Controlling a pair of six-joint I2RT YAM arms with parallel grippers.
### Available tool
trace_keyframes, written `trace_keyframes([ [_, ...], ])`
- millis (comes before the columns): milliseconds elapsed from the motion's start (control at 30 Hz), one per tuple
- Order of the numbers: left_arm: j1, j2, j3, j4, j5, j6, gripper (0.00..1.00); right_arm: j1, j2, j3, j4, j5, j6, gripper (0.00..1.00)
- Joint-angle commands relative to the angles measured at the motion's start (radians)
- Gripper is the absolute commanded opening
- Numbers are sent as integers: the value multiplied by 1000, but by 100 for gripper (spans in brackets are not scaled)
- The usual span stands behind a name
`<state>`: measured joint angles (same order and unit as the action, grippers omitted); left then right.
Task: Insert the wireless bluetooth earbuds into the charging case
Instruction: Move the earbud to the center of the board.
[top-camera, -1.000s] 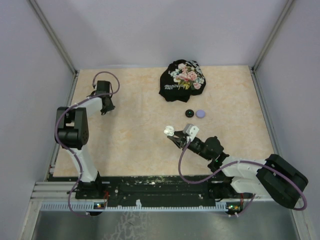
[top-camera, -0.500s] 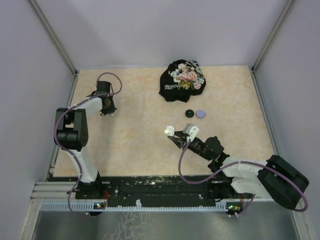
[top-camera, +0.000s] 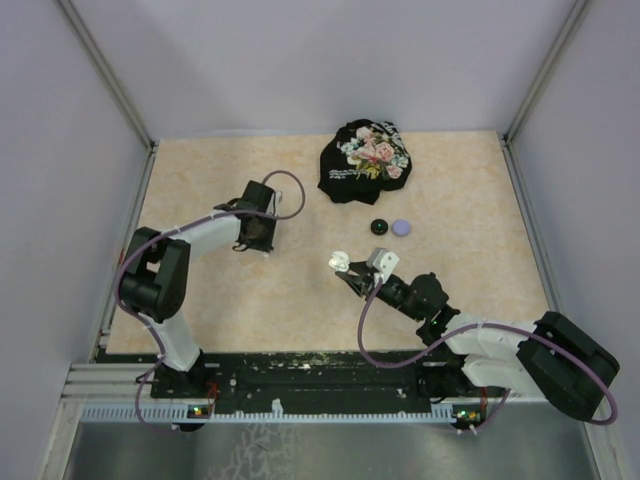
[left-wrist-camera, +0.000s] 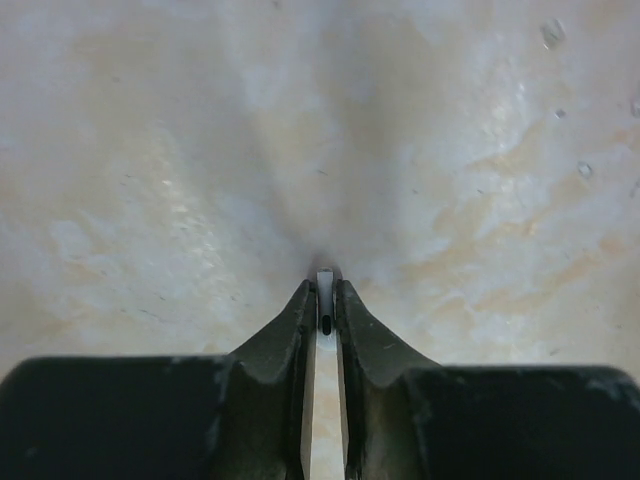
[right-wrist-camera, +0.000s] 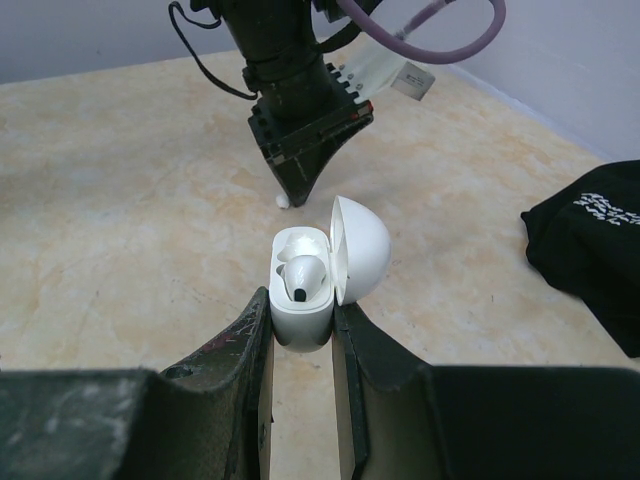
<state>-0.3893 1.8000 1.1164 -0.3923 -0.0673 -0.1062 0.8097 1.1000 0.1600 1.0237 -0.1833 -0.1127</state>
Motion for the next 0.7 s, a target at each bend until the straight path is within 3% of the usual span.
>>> trace_keyframes([
  [0,-73,-47,-54,-30,36,41,19,9,-16,46,44,-1,-10,0],
  [367,-143,-149,-147,-38,-116,-73,45,9,-8,50,45,-10,-8,0],
  [667,-144,-148,-149,-62,-241,-153,46,9,-6,50,45,-12,-9,0],
])
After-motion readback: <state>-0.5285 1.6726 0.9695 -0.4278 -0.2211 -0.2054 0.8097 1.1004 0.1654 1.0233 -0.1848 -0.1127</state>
